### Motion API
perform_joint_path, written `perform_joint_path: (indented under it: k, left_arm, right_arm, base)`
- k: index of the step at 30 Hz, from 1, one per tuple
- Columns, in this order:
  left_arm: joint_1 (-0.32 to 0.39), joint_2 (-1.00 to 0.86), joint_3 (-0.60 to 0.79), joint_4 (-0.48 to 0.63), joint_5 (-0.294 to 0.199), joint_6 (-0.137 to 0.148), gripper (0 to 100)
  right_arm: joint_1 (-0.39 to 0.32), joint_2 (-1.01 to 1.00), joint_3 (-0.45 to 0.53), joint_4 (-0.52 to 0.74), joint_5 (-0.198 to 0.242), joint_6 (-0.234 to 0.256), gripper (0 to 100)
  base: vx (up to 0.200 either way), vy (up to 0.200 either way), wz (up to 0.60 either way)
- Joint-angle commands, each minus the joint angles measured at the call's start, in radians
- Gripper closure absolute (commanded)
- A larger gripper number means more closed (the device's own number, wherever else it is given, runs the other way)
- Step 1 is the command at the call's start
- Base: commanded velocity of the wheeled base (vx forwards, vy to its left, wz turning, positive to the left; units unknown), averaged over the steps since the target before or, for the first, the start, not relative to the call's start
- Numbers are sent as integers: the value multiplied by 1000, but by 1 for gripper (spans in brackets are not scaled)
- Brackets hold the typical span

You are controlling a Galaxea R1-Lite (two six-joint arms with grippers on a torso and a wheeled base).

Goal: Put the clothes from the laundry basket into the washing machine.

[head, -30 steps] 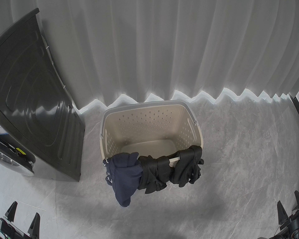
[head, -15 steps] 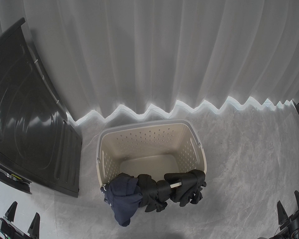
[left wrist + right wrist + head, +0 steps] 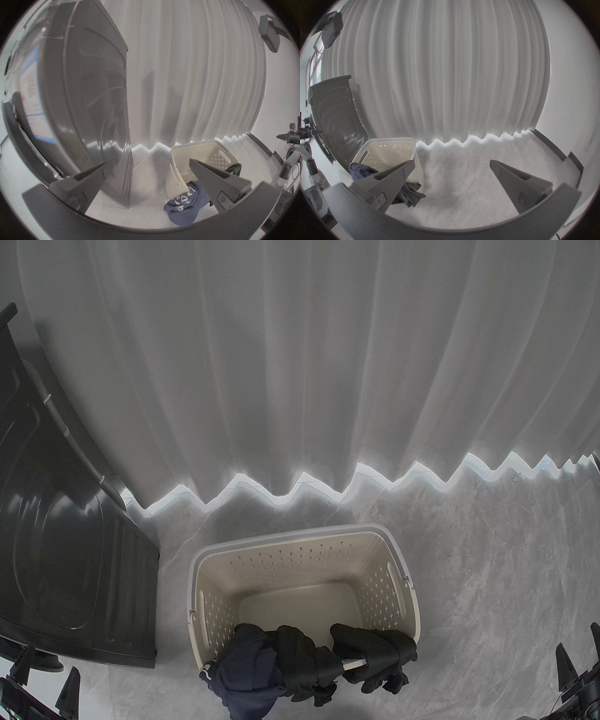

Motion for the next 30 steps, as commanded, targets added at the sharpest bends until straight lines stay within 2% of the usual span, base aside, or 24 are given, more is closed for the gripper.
perform_joint_path:
  k: [1, 12, 30]
  left_arm:
    - [0, -12, 18, 0, 0, -1, 0]
    - [0, -12, 18, 0, 0, -1, 0]
    - [0, -12, 18, 0, 0, -2, 0]
  right_arm:
    - [0, -16, 18, 0, 0, 0, 0]
    - [0, -16, 18, 0, 0, 0, 0]
    - [0, -16, 18, 0, 0, 0, 0]
  base:
    - [200, 0, 0]
    - [200, 0, 0]
    - [0, 0, 0]
